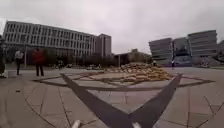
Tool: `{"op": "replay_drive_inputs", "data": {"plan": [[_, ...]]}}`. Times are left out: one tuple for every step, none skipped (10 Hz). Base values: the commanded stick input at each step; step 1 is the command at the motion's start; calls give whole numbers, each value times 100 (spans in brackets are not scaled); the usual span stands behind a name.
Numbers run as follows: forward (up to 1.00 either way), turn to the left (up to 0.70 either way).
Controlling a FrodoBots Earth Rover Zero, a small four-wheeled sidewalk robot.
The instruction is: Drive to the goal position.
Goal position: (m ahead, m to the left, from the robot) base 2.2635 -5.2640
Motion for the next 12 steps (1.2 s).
{"op": "replay_drive_inputs", "data": {"plan": [[100, 0], [100, 10], [100, 25], [100, 38], [100, 40], [100, 40], [65, 26], [26, 11], [0, 0], [-44, 0], [-100, 0], [-100, 0]]}}
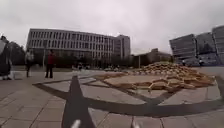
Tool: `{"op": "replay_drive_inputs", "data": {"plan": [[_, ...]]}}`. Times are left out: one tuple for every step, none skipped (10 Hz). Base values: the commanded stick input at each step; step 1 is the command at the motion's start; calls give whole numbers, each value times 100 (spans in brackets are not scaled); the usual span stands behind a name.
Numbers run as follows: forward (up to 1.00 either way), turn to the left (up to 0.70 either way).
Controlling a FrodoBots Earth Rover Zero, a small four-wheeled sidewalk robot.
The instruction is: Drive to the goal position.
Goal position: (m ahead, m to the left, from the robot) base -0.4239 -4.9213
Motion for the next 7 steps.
{"op": "replay_drive_inputs", "data": {"plan": [[-100, 0], [-100, 0], [-100, 0], [-100, 0], [-100, 0], [-100, 0], [-100, 0]]}}
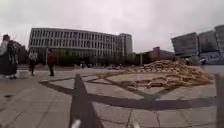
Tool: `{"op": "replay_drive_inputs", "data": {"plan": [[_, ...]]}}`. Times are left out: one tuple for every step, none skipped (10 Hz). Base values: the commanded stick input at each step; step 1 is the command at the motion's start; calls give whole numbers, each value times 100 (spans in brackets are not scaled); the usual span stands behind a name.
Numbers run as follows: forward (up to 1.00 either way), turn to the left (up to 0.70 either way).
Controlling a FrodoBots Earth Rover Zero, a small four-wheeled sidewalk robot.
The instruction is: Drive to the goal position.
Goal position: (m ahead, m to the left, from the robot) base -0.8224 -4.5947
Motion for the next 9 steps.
{"op": "replay_drive_inputs", "data": {"plan": [[-99, 0], [-46, 0], [-18, 0], [-7, 0], [0, -32], [0, -81], [0, -81], [0, -81], [0, -81]]}}
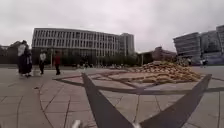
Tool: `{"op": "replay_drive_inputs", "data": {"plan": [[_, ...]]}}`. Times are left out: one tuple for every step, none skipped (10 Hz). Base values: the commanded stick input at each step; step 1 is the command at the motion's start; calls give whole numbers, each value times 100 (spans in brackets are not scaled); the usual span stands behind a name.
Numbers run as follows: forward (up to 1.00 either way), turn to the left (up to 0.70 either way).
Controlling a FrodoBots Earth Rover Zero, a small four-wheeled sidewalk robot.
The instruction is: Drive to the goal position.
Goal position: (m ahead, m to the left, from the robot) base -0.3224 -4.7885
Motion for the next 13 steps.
{"op": "replay_drive_inputs", "data": {"plan": [[0, -81], [0, -81], [0, -81], [0, -81], [0, -81], [0, -81], [0, -81], [0, -81], [0, -81], [0, -81], [0, -81], [0, -81], [0, -81]]}}
